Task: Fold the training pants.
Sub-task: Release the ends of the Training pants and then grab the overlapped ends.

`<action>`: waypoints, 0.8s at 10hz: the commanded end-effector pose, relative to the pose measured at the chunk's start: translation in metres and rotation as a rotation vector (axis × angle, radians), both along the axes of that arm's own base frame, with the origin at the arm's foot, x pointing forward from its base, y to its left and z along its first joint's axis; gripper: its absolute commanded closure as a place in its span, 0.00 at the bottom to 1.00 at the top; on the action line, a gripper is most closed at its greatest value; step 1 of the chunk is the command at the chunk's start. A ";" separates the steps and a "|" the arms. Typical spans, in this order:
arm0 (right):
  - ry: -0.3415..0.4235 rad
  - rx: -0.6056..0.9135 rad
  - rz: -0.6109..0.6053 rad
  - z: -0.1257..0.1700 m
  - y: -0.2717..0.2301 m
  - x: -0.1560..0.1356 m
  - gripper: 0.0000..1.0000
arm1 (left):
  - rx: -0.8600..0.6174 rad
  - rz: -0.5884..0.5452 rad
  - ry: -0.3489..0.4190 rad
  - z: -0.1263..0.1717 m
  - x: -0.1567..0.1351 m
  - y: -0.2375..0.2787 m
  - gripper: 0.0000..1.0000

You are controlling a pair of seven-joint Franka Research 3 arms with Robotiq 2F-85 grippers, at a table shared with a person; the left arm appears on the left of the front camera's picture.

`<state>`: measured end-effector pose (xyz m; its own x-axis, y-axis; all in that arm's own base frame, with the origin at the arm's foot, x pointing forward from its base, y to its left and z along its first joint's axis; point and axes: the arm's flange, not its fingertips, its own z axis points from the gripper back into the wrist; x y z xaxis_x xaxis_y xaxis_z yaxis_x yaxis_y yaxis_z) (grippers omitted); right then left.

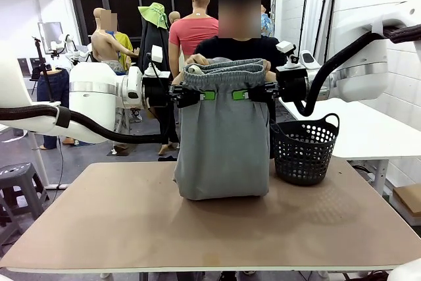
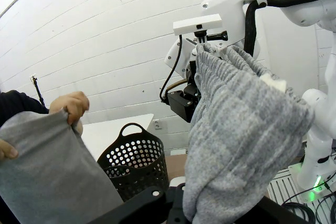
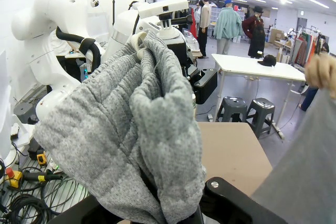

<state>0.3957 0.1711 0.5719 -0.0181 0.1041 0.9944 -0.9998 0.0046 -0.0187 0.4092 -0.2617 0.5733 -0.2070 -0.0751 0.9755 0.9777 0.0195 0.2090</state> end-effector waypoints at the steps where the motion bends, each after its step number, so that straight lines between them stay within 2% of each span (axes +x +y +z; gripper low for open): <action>1: 0.001 0.016 -0.003 0.002 0.001 -0.001 1.00 | -0.026 0.017 -0.019 0.001 -0.003 -0.001 1.00; 8: 0.001 0.016 -0.003 0.002 0.001 -0.001 1.00 | -0.026 0.017 -0.019 0.001 -0.003 -0.001 1.00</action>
